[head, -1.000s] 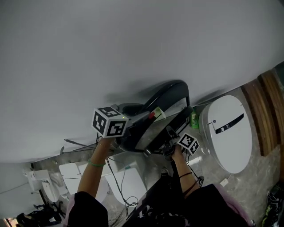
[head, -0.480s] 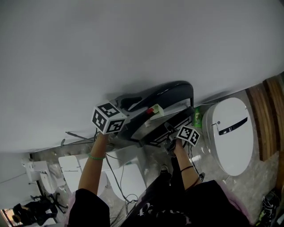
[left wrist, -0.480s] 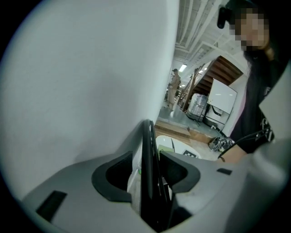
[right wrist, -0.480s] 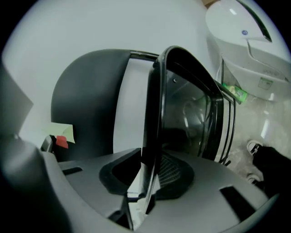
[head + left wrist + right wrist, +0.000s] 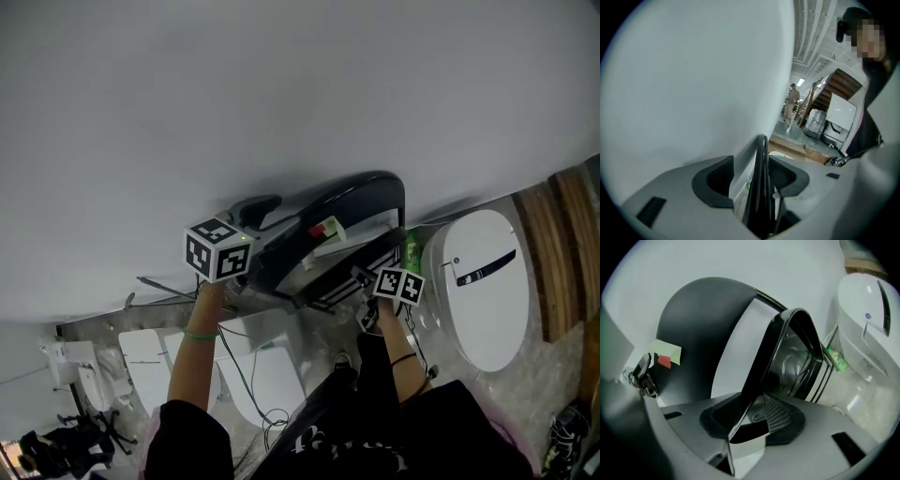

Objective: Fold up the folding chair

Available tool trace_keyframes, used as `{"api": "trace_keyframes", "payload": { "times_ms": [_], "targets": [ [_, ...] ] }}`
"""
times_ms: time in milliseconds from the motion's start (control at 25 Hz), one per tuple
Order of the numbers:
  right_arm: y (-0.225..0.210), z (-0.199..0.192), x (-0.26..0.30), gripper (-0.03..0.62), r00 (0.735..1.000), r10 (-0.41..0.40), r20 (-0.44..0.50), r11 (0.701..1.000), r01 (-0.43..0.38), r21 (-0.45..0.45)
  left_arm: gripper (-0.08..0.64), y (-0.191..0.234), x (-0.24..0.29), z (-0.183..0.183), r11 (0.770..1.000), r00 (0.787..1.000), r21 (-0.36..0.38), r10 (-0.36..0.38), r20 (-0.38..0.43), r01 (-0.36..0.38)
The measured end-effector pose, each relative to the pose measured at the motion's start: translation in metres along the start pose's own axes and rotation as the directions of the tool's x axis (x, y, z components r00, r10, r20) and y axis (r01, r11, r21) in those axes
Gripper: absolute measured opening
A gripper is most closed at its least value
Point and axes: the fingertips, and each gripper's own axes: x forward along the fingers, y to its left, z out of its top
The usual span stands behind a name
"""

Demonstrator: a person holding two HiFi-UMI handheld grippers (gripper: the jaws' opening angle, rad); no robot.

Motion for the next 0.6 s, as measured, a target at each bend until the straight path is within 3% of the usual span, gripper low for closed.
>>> {"api": "trace_keyframes", "payload": {
  "times_ms": [160,320,440,600],
  "targets": [
    [-0.002,-0.002,-0.030,0.130,0.999,-0.038,0.020,0.994,0.040,-0.101,0.222,0.002,-0.026,0.005,0.997,0.997,-0.081,0.023,0.070,-0.017],
    [0.024,-0.005,-0.063,0.130,0.999,0.006,0.042,0.977,0.003,-0.211,0.221,-0.022,-0.050,0.002,0.993,0.992,-0.116,0.025,0.123,-0.011],
    [0.055,0.000,-0.084,0.130,0.996,0.039,0.075,0.943,-0.012,-0.334,0.142,-0.044,-0.069,0.002,0.985,0.976,-0.175,0.034,0.213,0.003],
    [0.109,-0.001,-0.122,0.129,0.986,0.113,0.126,0.886,-0.042,-0.463,0.084,-0.091,-0.090,-0.021,0.984,0.969,-0.176,0.042,0.244,0.002]
  ]
}}
